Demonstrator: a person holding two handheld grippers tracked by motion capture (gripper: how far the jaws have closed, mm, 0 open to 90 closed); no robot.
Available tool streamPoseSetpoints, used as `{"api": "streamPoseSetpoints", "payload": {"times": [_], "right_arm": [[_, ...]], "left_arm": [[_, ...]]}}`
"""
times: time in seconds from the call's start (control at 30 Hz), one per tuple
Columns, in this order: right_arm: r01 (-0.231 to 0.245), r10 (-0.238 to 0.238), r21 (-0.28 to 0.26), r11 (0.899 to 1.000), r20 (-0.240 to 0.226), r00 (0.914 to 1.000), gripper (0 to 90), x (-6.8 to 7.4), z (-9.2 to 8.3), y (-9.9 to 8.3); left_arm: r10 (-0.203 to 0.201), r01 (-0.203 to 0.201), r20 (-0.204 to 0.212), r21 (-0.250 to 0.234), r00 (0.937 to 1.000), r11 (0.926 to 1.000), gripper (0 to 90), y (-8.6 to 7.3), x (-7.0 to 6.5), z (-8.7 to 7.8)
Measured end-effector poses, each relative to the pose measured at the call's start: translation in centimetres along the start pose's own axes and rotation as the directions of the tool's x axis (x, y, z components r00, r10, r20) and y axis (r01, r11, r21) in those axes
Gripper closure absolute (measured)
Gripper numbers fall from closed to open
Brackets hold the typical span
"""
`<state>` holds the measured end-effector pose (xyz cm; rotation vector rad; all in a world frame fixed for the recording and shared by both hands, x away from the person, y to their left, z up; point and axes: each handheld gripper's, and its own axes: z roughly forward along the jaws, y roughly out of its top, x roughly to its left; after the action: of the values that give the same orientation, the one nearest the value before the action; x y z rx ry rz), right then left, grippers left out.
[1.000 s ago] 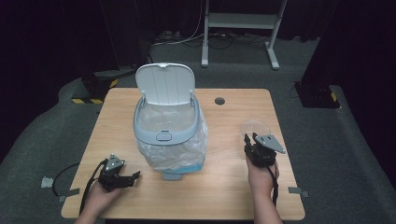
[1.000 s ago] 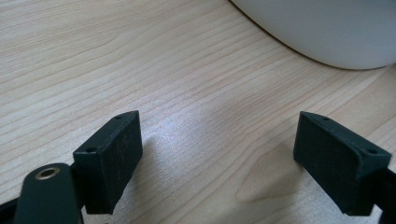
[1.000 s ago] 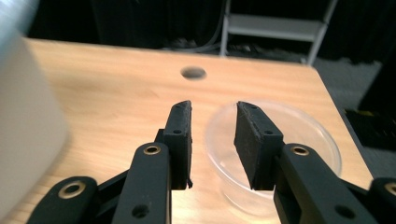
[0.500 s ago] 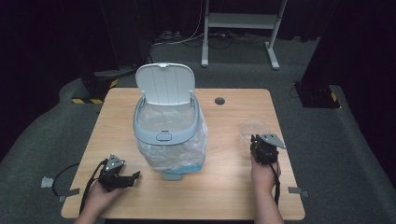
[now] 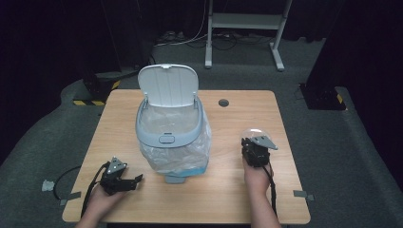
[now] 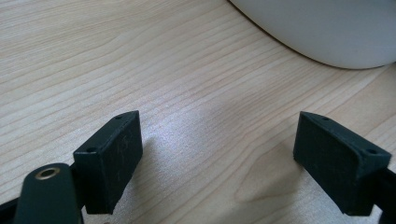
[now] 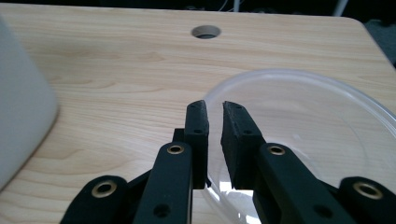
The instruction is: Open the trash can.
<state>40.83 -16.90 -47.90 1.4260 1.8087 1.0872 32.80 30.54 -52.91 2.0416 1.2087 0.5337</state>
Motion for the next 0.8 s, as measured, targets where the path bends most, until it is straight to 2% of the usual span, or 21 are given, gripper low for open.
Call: {"api": "streamPoseSetpoints", "payload": {"times": [0.1,0.13,0.17,0.2,0.33,0.37,0.43,0.5,0.63,0.7,0.8], "right_arm": [[0.012,-0.012,-0.004,1.0,-0.017,0.9998,80.7,0.8,0.0,0.2],[0.022,-0.022,-0.009,1.0,-0.04,0.999,80.7,1.7,0.1,0.3],[0.022,-0.022,-0.009,1.0,-0.04,0.999,80.7,1.7,0.1,0.3],[0.033,-0.034,-0.015,0.999,-0.058,0.9977,80.7,2.6,0.1,0.3],[0.044,-0.047,-0.039,0.998,-0.059,0.9972,80.7,3.3,-0.4,0.5],[0.037,-0.039,-0.05,0.998,-0.047,0.9981,80.7,3.1,-1.0,0.6],[0.041,-0.043,-0.057,0.998,-0.038,0.9983,80.7,2.9,-1.3,0.6],[0.033,-0.033,-0.065,0.997,-0.008,0.9994,80.7,1.9,-2.1,0.5],[0.008,-0.006,-0.051,0.999,0.04,0.9992,80.8,0.0,-3.0,-0.2],[0.009,-0.007,-0.041,0.999,0.051,0.9987,80.7,-0.4,-3.2,-0.7],[-0.02,0.023,-0.047,0.999,0.064,0.9977,80.6,-1.1,-3.5,-1.3]], "left_arm": [[0.001,-0.001,0.0,0.0,1.0,1.0,15.8,0.0,0.0,0.0],[0.002,-0.002,0.001,0.001,1.0,1.0,15.8,0.0,0.0,0.0],[0.002,-0.002,0.001,0.001,1.0,1.0,15.8,0.0,0.0,0.0],[0.001,-0.001,0.0,0.001,1.0,1.0,15.8,0.0,0.0,0.0],[0.002,-0.002,0.0,0.0,1.0,1.0,15.8,0.0,0.0,0.0],[0.001,-0.001,0.001,0.001,1.0,1.0,15.8,0.0,0.0,0.0],[0.001,-0.001,0.0,0.001,1.0,1.0,15.8,0.0,0.0,0.0],[0.001,-0.001,0.001,0.0,1.0,1.0,15.8,0.0,0.0,0.0],[0.002,-0.002,0.006,0.001,1.0,1.0,15.9,0.0,0.0,0.0],[0.004,-0.004,0.003,-0.001,1.0,1.0,15.9,0.0,0.0,0.0],[0.005,-0.005,0.004,-0.001,1.0,1.0,15.9,0.0,0.0,0.0]]}}
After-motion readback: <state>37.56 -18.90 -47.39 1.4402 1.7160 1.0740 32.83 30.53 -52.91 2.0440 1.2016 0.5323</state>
